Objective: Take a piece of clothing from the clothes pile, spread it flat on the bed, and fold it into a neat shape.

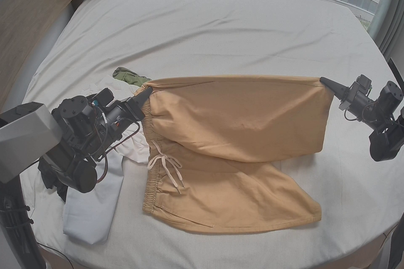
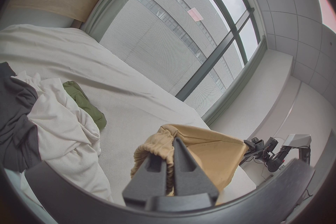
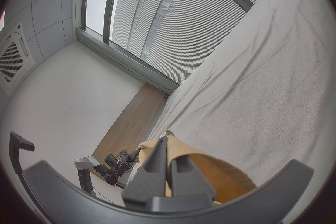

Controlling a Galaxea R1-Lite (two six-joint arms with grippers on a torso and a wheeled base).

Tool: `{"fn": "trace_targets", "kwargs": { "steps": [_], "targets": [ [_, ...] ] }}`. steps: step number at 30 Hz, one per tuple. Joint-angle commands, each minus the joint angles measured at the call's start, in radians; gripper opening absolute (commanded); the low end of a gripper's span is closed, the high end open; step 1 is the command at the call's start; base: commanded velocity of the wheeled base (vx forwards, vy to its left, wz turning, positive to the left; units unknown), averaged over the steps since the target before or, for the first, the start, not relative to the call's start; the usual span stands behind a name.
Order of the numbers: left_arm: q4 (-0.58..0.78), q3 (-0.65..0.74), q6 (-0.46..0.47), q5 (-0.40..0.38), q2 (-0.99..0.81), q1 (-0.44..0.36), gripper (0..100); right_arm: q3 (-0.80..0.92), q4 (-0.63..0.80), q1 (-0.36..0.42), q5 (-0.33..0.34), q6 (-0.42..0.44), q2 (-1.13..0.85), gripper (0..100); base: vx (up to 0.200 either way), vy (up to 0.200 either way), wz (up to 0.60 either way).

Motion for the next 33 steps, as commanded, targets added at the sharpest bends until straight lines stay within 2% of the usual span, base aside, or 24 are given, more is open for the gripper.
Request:
{"fn": "trace_targets", "kwargs": {
  "steps": [1, 11, 25, 26, 28, 29, 33],
  "targets": [
    [-0.001, -0.043, -0.001, 0.001, 0.07, 0.002, 0, -0.045, -0.001, 0.011, 0.0, 0.0, 0.057, 0, 0.0, 0.0, 0.0],
    [0.0, -0.16, -0.022, 0.001, 0.127, 0.002, 0, -0.168, 0.001, 0.023, 0.0, 0.005, 0.135, 0, 0.0, 0.0, 0.0],
    [0.002, -0.192, -0.053, -0.007, 0.13, 0.004, 0, -0.238, 0.003, 0.014, -0.006, 0.022, 0.169, 0, 0.0, 0.0, 0.0],
    [0.002, -0.193, -0.058, -0.007, 0.13, 0.002, 0, -0.238, 0.003, 0.014, -0.006, 0.022, 0.169, 100, 0.0, 0.0, 0.0],
    [0.002, -0.195, -0.064, -0.01, 0.13, 0.002, 0, -0.24, 0.003, 0.014, -0.006, 0.022, 0.169, 100, 0.0, 0.0, 0.0],
    [0.003, -0.198, -0.064, -0.012, 0.131, 0.002, 100, -0.24, 0.003, 0.012, -0.008, 0.024, 0.169, 100, 0.0, 0.0, 0.0],
    [0.011, -0.238, -0.108, 0.001, 0.159, -0.002, 100, -0.24, 0.001, 0.006, -0.028, 0.022, 0.17, 100, 0.0, 0.0, 0.0]
  ]
}}
